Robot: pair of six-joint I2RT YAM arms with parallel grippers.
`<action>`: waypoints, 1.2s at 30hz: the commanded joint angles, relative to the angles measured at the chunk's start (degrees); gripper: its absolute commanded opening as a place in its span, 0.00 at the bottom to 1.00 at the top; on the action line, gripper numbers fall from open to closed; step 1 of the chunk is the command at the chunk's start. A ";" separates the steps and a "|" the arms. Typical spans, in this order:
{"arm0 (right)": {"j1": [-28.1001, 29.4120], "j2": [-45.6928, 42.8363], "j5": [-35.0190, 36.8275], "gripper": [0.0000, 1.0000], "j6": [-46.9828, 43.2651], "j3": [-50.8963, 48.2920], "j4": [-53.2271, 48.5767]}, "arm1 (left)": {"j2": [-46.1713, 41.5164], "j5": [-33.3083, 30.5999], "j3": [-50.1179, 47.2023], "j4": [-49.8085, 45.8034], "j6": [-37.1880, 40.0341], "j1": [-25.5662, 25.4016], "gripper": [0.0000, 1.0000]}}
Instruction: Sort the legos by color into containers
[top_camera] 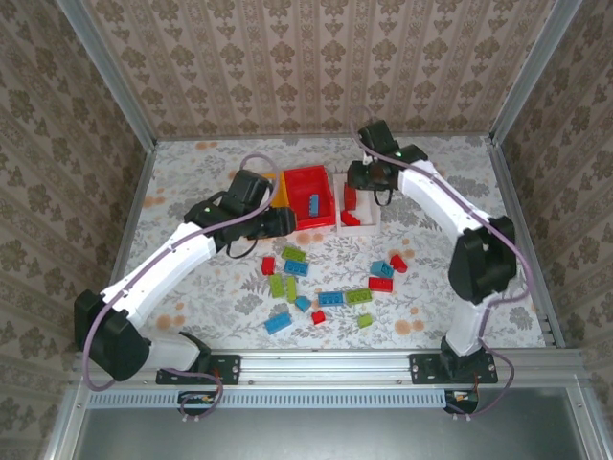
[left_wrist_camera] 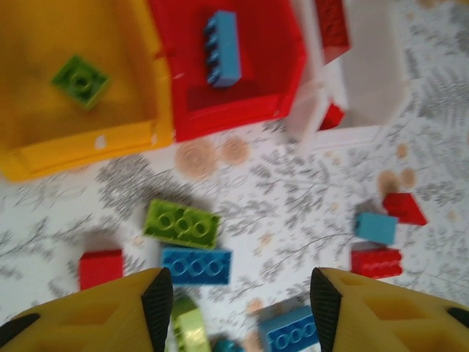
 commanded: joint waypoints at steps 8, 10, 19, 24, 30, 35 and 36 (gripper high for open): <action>14.57 -19.31 -18.33 0.59 -2.37 -31.32 14.20 | 4.86 1.82 -7.76 -1.23 -15.06 1.27 0.57; 16.26 -21.00 -18.59 0.61 -1.12 -33.91 15.33 | 8.26 1.24 -6.09 -0.04 -19.67 0.92 0.56; 16.11 -24.55 -20.41 0.70 -5.44 -34.87 13.93 | 22.50 -2.74 4.82 -4.33 -33.24 -0.77 0.57; 16.13 -26.25 -22.20 0.75 -4.72 -35.75 15.94 | 27.37 -2.84 7.42 -5.68 -38.43 -0.95 0.58; 15.86 -26.68 -22.19 0.75 -4.73 -36.37 16.22 | 29.96 -3.30 7.65 -5.66 -40.67 -1.47 0.62; 15.73 -26.29 -22.24 0.75 -4.46 -35.85 16.02 | 33.06 -3.82 8.98 -5.69 -40.76 -1.39 0.62; 15.75 -26.24 -22.28 0.75 -4.31 -35.77 16.06 | 33.24 -3.74 8.72 -4.84 -40.71 -1.39 0.61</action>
